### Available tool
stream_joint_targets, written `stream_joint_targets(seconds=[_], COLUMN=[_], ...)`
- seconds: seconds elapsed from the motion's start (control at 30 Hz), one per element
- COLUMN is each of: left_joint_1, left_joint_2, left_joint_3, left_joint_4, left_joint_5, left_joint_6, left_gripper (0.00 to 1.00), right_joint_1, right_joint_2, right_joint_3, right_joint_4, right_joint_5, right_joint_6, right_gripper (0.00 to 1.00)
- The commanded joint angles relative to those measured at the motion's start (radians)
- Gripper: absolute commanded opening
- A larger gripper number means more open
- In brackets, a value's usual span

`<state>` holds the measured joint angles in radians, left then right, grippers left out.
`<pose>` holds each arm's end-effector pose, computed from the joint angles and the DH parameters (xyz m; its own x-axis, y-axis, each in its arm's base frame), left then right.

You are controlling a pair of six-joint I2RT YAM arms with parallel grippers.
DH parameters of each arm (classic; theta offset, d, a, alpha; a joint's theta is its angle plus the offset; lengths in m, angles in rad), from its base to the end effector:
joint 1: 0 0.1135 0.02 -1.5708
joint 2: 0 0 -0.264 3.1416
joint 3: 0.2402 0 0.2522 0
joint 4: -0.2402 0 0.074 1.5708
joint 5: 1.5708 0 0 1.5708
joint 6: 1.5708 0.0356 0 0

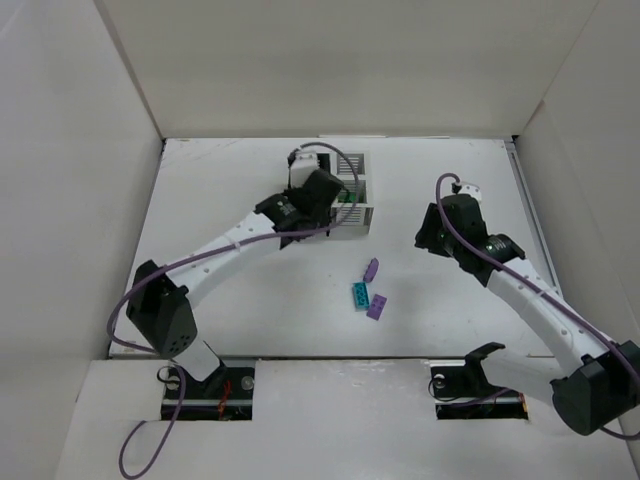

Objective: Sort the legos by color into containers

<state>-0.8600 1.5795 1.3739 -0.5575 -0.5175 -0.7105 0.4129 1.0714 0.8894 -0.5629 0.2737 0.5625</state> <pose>0.2418 -0.2539 0.3137 -0.6192 -0.1495 -0.7708 0.0283 0.9768 -0.2122 0.2099 0.0814 0.2865 -0.6342 0.2827 -0.7196 0.1583 0.9585 0.2371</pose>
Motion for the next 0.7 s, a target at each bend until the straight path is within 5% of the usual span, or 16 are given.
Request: stream_joint_targets(seconds=[0.0,0.3,0.6,0.67], left_joint_1=[0.123,0.274,0.292,0.292], left_joint_2=[-0.049,0.127,0.241,0.241], left_joint_3=[0.051,0.226,0.283,0.283], left_joint_4=[0.123,0.185,0.156,0.156], left_joint_5=[0.025,0.1,0.12,0.12], left_joint_6=[0.193,0.319,0.338,0.338], left_gripper=[0.19,0.2,0.2,0.29], right_joint_1=[-0.005,-0.016,-0.025,-0.025], right_joint_2=[0.031,0.16,0.226,0.235], right_joint_3=[0.081,0.175,0.194,0.194], right_joint_4=[0.061,0.081,0.09,0.09], right_joint_5=[0.015,0.056,0.047,0.047], right_joint_6=[-0.033,-0.052,-0.052,-0.052], right_gripper=[0.57,0.57,0.57,0.57])
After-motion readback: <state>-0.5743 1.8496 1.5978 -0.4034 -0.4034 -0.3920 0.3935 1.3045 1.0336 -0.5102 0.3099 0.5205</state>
